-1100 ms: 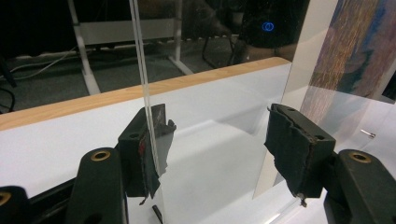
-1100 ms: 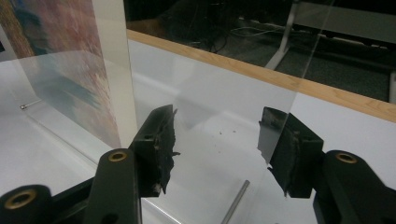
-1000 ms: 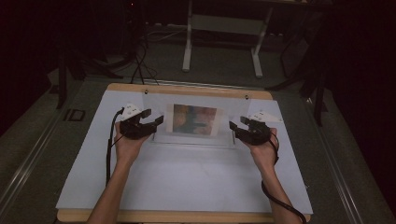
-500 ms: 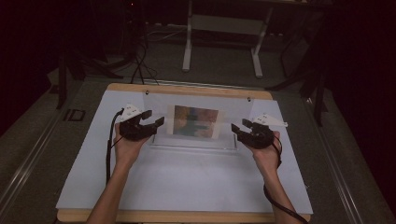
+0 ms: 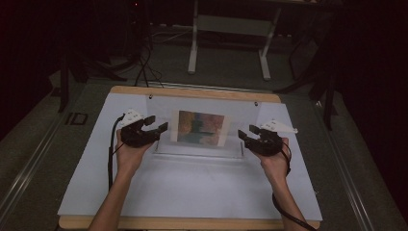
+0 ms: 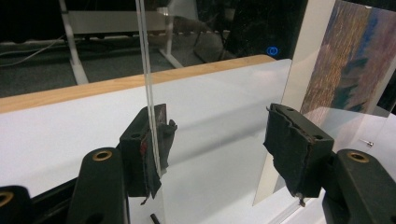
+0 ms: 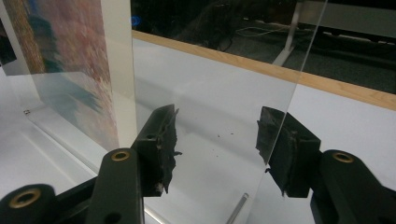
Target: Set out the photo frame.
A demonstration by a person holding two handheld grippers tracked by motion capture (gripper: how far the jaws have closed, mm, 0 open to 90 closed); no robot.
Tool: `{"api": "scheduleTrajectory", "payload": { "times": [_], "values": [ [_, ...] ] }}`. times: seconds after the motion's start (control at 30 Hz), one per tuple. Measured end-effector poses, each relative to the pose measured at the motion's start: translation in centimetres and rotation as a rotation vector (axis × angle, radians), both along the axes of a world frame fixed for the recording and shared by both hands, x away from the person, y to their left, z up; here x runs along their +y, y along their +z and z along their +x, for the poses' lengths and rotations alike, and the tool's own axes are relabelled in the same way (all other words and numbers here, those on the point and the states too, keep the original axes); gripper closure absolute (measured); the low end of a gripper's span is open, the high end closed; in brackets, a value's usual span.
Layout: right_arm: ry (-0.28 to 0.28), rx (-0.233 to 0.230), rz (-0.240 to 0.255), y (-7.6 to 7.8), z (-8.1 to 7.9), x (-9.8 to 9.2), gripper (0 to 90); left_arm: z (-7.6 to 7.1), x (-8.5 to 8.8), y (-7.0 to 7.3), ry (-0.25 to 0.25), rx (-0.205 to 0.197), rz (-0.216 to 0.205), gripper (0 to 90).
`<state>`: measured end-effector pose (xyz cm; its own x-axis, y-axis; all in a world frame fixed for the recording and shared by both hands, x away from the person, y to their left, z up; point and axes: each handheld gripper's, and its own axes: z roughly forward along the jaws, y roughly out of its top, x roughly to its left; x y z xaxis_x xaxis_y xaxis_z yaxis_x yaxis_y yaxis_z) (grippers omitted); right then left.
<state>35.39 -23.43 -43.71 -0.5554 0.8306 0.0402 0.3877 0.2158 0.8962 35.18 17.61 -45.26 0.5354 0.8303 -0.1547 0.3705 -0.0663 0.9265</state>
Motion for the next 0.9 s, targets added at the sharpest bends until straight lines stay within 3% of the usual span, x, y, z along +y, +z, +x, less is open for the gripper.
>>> {"api": "scheduleTrajectory", "payload": {
  "times": [0.43, 0.9],
  "values": [
    [0.002, 0.030, 0.003, -0.5, -1.0, 0.0, 46.7, -1.2, 0.2, -0.4, 0.005, 0.039, 0.001, 39.1],
    [0.043, 0.051, 0.011, -1.3, -1.3, 0.4, 46.7, -3.3, 0.3, -0.4, 0.040, 0.039, 0.034, 39.2]
  ]
}}
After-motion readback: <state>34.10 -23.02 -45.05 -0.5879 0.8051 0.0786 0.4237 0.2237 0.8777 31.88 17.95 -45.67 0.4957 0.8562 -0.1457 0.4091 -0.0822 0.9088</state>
